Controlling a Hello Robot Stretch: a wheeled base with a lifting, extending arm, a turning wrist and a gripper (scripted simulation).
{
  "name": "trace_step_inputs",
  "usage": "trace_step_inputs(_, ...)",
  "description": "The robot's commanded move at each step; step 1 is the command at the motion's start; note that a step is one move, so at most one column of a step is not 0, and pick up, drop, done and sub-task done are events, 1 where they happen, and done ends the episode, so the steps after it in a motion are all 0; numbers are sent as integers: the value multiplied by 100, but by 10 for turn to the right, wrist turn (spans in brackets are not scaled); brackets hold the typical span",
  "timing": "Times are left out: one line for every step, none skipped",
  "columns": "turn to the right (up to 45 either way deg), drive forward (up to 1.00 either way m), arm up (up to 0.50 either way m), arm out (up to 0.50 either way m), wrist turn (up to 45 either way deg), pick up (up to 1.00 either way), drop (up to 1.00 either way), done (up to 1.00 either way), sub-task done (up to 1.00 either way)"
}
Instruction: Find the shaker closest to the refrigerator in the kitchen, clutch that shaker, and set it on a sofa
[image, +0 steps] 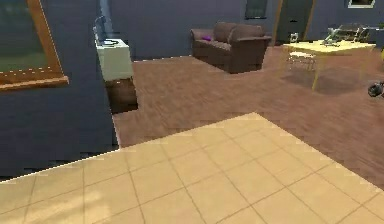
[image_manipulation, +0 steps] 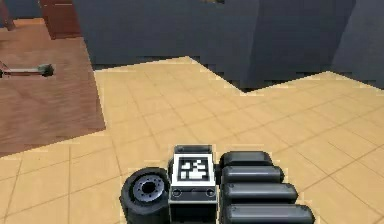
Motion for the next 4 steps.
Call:
trace_step_inputs(0, 100, 0, 0, 0, 0, 0, 0, 0)
trace_step_inputs(0, 100, 0, 0, 0, 0, 0, 0, 0)
trace_step_inputs(0, 100, 0, 0, 0, 0, 0, 0, 0)
trace_step_inputs(0, 100, 0, 0, 0, 0, 0, 0, 0)
